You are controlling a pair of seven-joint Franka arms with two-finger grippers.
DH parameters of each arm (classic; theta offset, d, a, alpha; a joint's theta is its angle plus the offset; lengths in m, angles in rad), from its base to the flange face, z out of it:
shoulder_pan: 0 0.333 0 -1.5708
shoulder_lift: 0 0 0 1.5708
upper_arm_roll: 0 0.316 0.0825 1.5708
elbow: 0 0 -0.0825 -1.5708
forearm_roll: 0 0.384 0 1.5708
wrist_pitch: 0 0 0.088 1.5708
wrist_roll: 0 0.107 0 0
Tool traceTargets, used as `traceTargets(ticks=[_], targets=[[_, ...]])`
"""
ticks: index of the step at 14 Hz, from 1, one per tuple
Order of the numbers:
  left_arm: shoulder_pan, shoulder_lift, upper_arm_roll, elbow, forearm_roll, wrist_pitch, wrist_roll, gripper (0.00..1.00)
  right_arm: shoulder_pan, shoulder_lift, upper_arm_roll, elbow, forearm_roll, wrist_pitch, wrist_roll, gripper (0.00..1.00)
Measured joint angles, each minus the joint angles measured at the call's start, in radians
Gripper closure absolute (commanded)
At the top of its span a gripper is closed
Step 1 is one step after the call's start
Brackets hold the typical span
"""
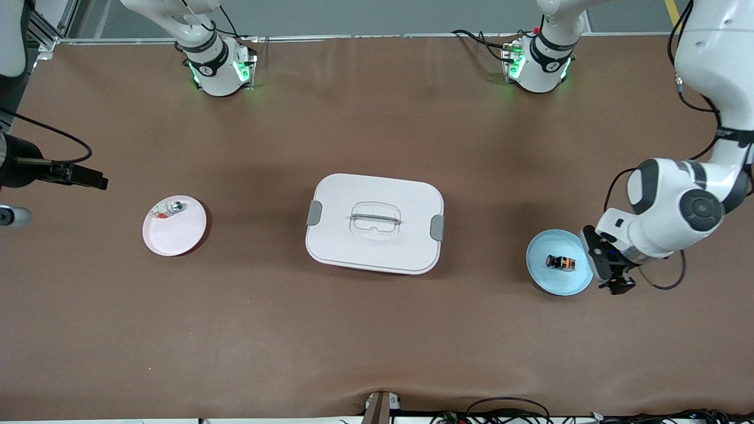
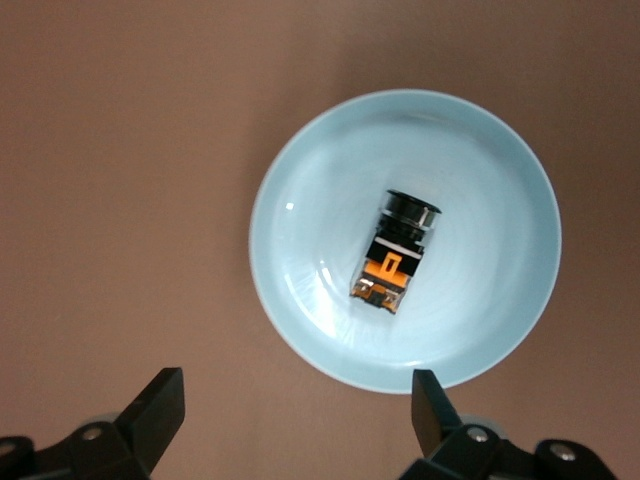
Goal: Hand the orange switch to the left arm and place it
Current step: 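Lower the switch onto the blue plate and open the left gripper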
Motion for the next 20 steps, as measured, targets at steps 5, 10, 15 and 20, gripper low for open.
traceTargets(ticks=[5,10,15,20], targets=[[0.001,-0.05,-0.001,0.178,-0.11,-0.232,-0.289,0.0,0.0,-0.029,0.0,-0.004,0.0,0.001,0.026,0.0],[0.002,-0.108,-0.002,0.264,-0.119,-0.403,-0.629,0.0,-0.008,-0.032,-0.001,-0.007,0.0,0.005,-0.017,0.0],[-0.001,-0.143,-0.01,0.344,-0.123,-0.53,-0.908,0.0,-0.015,-0.124,-0.001,-0.151,0.0,0.102,-0.077,0.0],[-0.019,-0.165,-0.063,0.355,-0.123,-0.588,-1.232,0.0,-0.033,-0.165,-0.002,-0.202,0.0,0.118,-0.159,0.0]])
